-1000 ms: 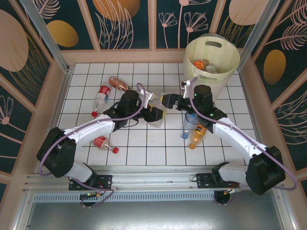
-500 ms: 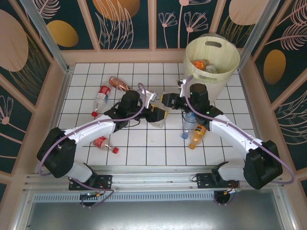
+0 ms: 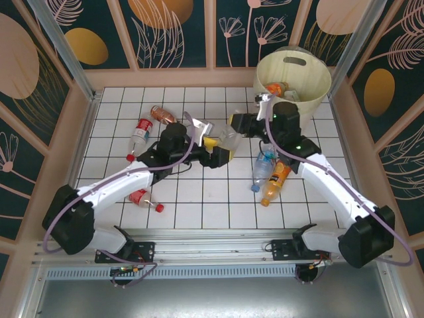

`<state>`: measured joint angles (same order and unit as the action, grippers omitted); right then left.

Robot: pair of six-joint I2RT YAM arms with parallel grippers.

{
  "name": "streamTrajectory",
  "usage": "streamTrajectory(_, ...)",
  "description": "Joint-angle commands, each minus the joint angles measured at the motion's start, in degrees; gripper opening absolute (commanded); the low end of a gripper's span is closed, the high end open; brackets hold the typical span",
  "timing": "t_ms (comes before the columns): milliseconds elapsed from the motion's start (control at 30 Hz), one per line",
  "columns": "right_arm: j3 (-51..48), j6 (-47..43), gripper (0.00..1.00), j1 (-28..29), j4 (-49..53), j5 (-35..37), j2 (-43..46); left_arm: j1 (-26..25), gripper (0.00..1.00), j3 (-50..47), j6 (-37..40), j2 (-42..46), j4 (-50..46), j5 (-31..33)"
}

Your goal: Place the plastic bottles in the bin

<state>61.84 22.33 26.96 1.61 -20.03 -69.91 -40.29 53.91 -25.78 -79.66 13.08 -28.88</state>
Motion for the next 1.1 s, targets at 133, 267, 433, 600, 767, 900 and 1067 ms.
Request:
streamTrajectory(133, 11.31, -10.15, 0.39, -3.58, 3.95, 9.79, 3.46, -0.29, 0.99, -0.23, 2.51, 6.63, 1.08, 1.11)
streamTrajectory(267, 17.33, -13.38, 0.39, -6.37, 4.2, 13.96, 2.64, -0.31, 0.99, -0.04, 4.27, 8.47, -2.36, 2.79)
streamTrajectory(433, 25.67, -16.0, 0.39, -11.54, 5.55, 19.73, -1.71, -0.27, 0.99, -0.83, 5.05, 9.73, -4.51, 4.39)
streamTrajectory(600, 33.93, -18.23, 0.39, -14.9, 9.18, 28.2, -8.37, -0.23, 0.99, -1.73, 5.08, 10.53, -4.94, 4.86)
streamTrajectory(767, 40.74, -19.55, 0.39, -17.99, 13.67, 32.01, -15.32, -0.23, 0.99, -1.79, 5.8, 11.34, -6.53, 6.01)
streamTrajectory(900, 45.91, -20.65, 0.4, -20.56, 18.67, 32.7, -20.76, -0.25, 0.99, -2.39, 6.56, 11.93, -8.1, 7.84)
streamTrajectory(1067, 48.27, -21.71, 0.4, -22.51, 22.71, 35.25, -25.26, -0.27, 0.99, -3.37, 6.34, 12.25, -8.72, 8.61)
